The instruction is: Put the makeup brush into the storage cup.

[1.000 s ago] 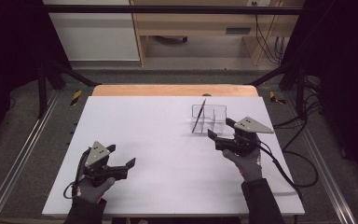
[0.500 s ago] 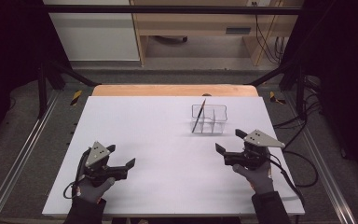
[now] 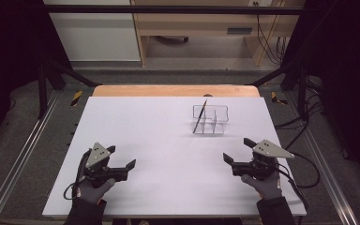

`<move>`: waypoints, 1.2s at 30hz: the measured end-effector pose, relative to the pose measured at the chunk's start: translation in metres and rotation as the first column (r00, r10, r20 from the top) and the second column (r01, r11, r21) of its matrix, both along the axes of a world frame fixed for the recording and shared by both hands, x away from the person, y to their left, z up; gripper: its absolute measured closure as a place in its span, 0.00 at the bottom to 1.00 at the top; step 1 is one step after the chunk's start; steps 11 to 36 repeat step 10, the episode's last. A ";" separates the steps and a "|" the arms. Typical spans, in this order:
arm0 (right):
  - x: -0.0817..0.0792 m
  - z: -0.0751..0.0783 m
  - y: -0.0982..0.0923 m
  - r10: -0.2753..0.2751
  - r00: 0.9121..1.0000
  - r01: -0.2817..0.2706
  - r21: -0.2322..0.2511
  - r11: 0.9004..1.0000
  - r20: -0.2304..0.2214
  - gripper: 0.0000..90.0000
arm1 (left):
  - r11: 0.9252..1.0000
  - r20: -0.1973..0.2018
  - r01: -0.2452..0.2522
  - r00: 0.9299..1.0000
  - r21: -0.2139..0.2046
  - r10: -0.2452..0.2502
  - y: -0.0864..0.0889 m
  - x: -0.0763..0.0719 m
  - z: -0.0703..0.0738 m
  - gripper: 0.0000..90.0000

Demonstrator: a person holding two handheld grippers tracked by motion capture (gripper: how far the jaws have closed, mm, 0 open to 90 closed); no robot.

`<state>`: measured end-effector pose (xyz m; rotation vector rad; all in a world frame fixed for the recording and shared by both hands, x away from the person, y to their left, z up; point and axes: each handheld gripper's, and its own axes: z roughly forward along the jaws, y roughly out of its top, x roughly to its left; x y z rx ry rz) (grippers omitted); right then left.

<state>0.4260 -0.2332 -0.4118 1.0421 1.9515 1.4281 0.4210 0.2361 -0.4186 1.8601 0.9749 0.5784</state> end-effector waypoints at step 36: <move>-0.003 -0.006 -0.004 -0.010 1.000 0.010 0.001 1.000 -0.015 0.05 | 1.000 0.005 -0.012 1.000 -0.007 0.012 0.004 0.000 0.000 0.08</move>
